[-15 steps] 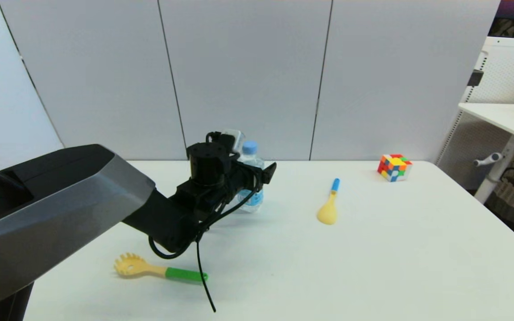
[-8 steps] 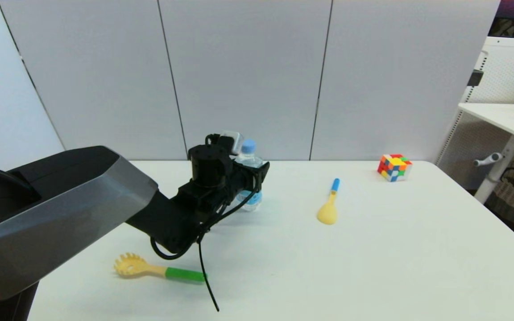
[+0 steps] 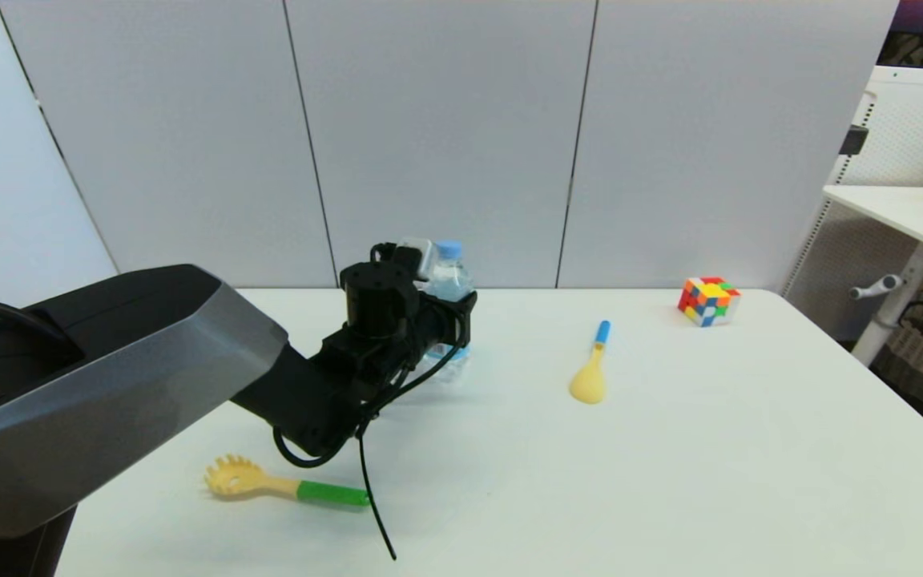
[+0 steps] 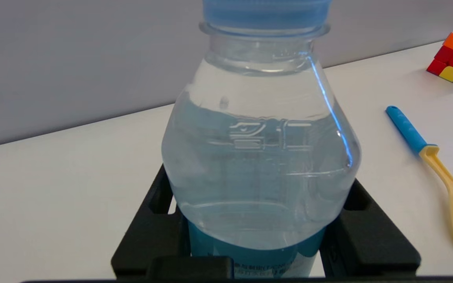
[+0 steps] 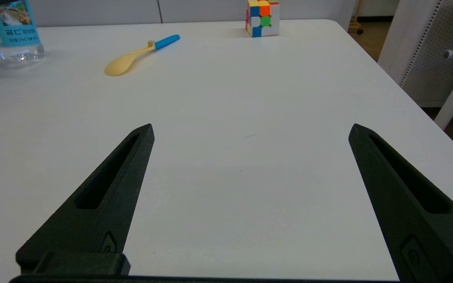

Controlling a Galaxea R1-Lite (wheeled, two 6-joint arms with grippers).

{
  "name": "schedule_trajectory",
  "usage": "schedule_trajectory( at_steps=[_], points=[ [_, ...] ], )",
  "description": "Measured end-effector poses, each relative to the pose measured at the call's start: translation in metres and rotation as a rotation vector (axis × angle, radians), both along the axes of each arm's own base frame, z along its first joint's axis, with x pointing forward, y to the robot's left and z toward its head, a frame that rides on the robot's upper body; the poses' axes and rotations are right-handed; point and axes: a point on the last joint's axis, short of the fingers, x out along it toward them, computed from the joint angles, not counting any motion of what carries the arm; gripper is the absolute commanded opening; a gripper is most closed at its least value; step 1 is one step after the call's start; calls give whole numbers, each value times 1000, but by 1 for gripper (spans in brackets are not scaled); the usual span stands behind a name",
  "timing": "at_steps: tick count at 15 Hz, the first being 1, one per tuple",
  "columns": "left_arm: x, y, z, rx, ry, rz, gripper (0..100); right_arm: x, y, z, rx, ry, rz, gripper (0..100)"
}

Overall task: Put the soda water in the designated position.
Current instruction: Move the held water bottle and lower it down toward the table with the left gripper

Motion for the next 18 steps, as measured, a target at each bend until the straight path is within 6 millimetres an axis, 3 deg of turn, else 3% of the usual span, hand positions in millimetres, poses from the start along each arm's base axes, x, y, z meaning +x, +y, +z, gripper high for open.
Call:
schedule_trajectory(
  at_steps=[6, 9, 12, 18],
  points=[
    [0, 5, 25, -19, -63, 6, 0, 0, 0, 0, 0, 0, 1, 100],
    [2, 27, 53, 1, -120, 54, 0, 0, 0, 0, 0, 0, 0, 100],
    [7, 71, 86, 41, -174, 157, 0, 0, 0, 0, 0, 0, 1, 100],
    [11, 195, 141, 112, -264, 473, 0, 0, 0, 0, 0, 0, 1, 100]
  ],
)
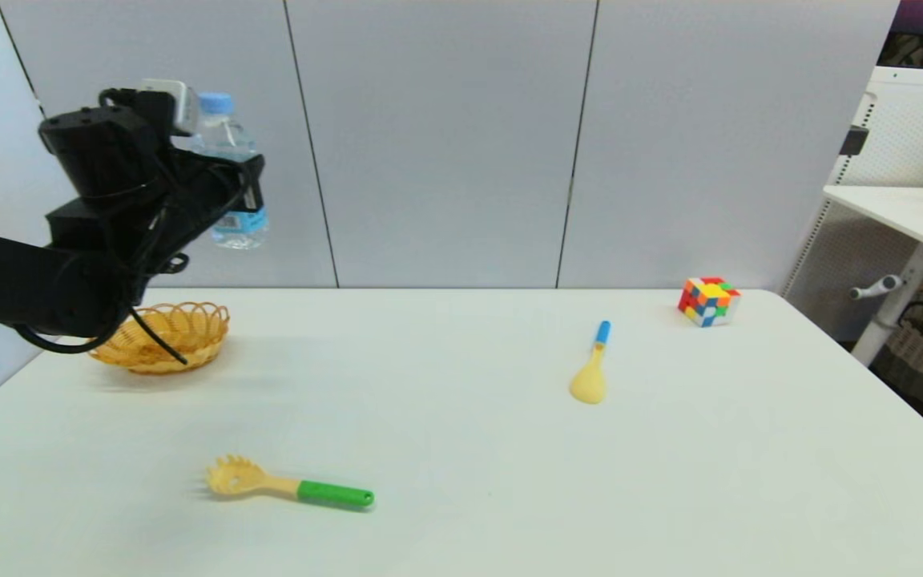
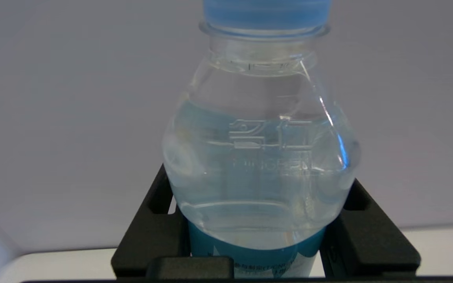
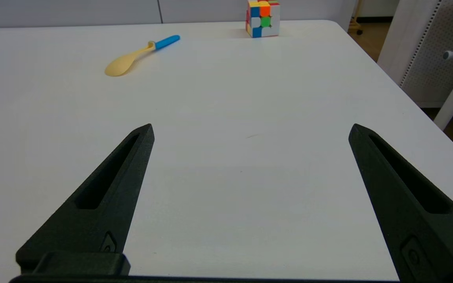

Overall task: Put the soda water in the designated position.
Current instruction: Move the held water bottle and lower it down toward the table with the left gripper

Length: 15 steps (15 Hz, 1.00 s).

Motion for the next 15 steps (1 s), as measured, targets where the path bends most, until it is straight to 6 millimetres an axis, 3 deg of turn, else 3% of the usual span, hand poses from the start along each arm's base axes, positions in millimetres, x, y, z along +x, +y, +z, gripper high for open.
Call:
schedule_trajectory(
  at_steps=[3, 7, 15],
  points=[
    [3, 44, 7, 2, -24, 119, 0, 0, 0, 0, 0, 0, 0, 100],
    [30, 73, 9, 6, -60, 192, 0, 0, 0, 0, 0, 0, -1, 100],
    [92, 104, -45, 8, -1, 254, 0, 0, 0, 0, 0, 1, -1, 100]
  ],
)
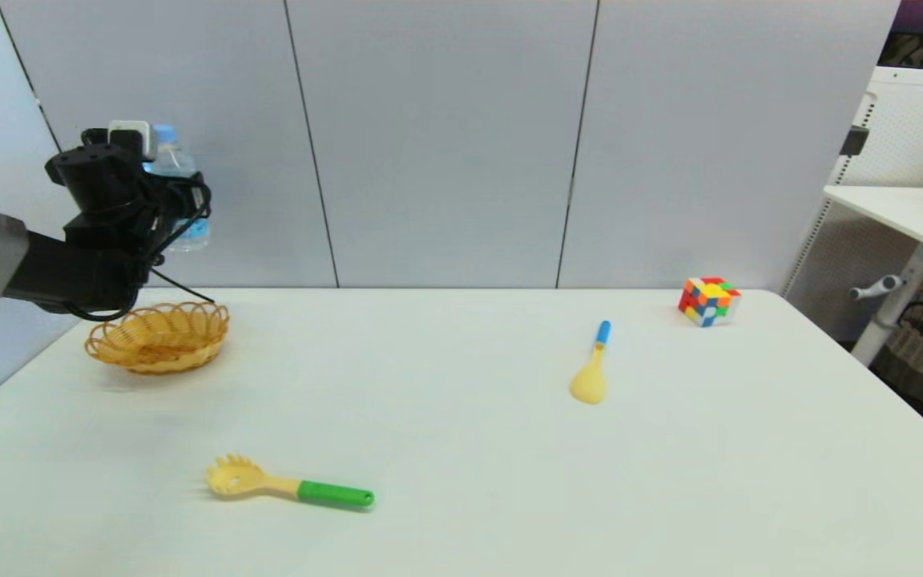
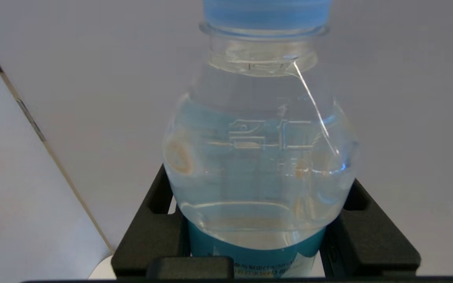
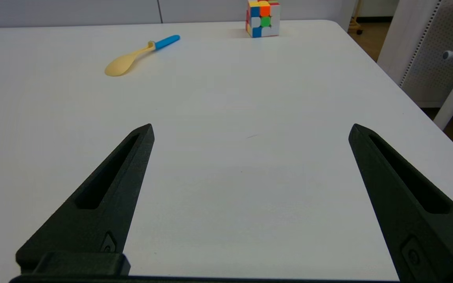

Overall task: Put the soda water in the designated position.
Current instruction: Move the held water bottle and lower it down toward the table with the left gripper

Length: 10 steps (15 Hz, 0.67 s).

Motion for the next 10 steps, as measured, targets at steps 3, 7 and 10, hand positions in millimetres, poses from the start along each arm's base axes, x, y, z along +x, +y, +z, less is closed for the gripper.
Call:
schedule_trajectory(
  at_steps=[3, 7, 10],
  points=[
    [15, 12, -16, -2, 3, 24, 0, 0, 0, 0, 0, -1, 1, 100],
    [26, 18, -26, -1, -22, 62, 0, 0, 0, 0, 0, 0, 0, 100],
    [31, 20, -25, 30, -47, 91, 0, 0, 0, 0, -1, 0, 0, 100]
  ],
)
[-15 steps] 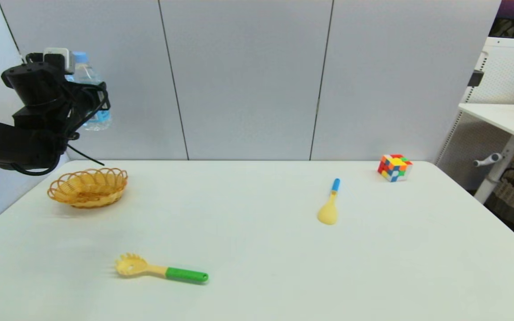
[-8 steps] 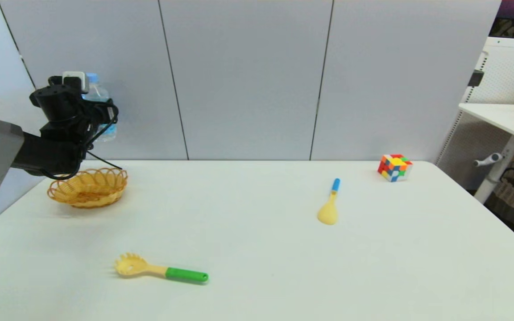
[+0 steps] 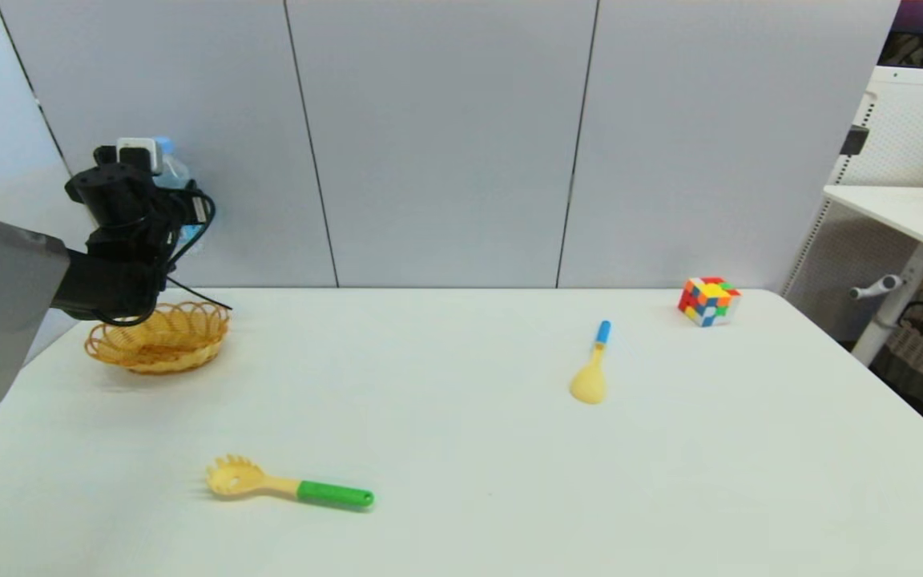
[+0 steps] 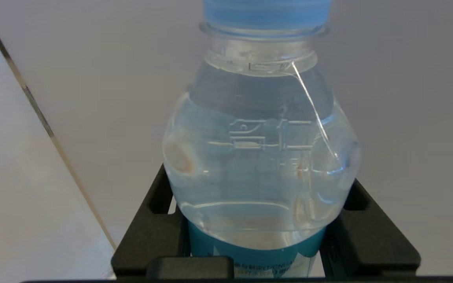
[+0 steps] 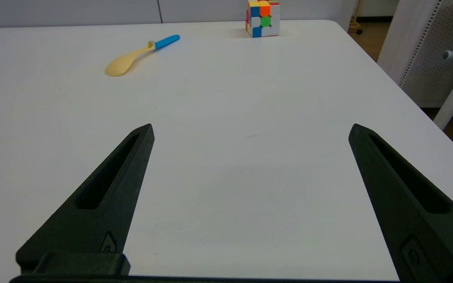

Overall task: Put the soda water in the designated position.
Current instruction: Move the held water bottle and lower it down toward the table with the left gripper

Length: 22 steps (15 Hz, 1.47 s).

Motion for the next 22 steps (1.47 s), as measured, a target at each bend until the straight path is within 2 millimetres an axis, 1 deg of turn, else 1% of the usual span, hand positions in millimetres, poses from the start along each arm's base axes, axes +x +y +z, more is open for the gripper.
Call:
schedule_trajectory(
  at_steps=[3, 7, 10, 17, 22],
  points=[
    [1, 0, -10, 3, 14, -1, 0, 0, 0, 0, 0, 0, 0, 100],
    [3, 1, -29, -46, 123, -7, 0, 0, 0, 0, 0, 0, 0, 100],
    [4, 1, -40, -75, 193, -6, 0, 0, 0, 0, 0, 0, -1, 100],
    [11, 2, -66, -83, 219, -2, 0, 0, 0, 0, 0, 0, 0, 100],
    [16, 2, -76, -77, 189, -2, 0, 0, 0, 0, 0, 0, 0, 100]
  ],
)
